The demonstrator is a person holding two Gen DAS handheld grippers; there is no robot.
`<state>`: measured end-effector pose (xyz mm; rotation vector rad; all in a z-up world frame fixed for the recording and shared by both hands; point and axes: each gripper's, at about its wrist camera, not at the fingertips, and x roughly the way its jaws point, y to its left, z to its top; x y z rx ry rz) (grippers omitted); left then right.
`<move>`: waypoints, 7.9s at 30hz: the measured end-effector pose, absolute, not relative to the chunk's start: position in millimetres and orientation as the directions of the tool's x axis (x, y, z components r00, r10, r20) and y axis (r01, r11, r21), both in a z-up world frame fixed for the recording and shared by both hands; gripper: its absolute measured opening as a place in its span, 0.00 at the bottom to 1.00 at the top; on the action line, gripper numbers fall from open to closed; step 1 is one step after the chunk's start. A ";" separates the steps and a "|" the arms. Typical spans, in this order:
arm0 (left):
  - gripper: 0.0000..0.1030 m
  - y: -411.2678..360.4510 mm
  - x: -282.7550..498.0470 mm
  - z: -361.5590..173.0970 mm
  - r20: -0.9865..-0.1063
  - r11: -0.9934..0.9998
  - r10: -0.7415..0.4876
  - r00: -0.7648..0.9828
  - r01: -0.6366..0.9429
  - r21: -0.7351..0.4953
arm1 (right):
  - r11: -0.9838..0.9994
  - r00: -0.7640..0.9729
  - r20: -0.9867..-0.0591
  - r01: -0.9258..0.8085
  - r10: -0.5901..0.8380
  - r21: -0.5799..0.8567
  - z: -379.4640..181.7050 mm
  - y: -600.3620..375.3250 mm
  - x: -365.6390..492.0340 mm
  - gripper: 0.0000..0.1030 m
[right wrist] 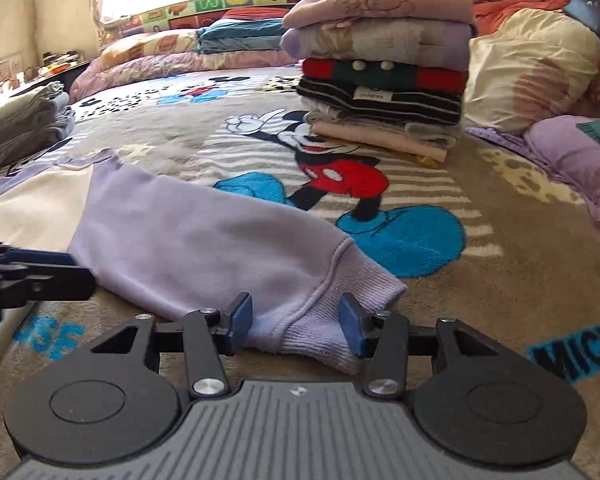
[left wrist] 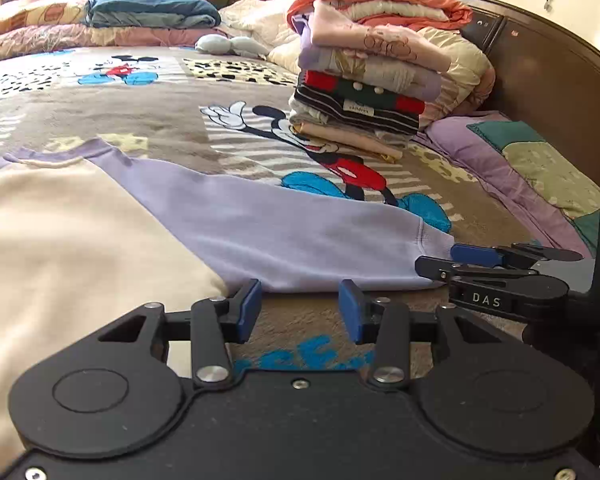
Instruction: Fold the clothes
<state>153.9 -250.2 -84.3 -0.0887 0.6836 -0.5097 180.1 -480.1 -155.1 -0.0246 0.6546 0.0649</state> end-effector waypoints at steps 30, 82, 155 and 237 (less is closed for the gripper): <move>0.55 75.1 111.0 -77.3 -0.522 0.903 -0.150 0.840 -0.099 -0.418 | 0.952 0.860 -0.493 -0.248 0.132 -0.179 -133.8 -309.6 173.2 0.46; 0.26 235.9 267.7 -66.2 -0.565 0.939 0.005 0.825 -0.198 -0.280 | 0.504 0.428 -0.713 -0.855 0.555 -0.121 -111.0 50.2 240.5 0.50; 0.65 285.5 270.3 -98.0 -0.551 0.659 -0.134 0.824 -0.341 -0.671 | 0.312 0.440 -0.261 -0.047 0.859 0.949 -174.9 0.4 397.4 0.60; 0.42 20.8 47.8 -110.6 -0.656 0.958 -0.155 0.739 0.275 0.084 | 0.907 0.714 -0.561 -0.360 0.419 0.218 -163.0 -279.8 66.5 0.55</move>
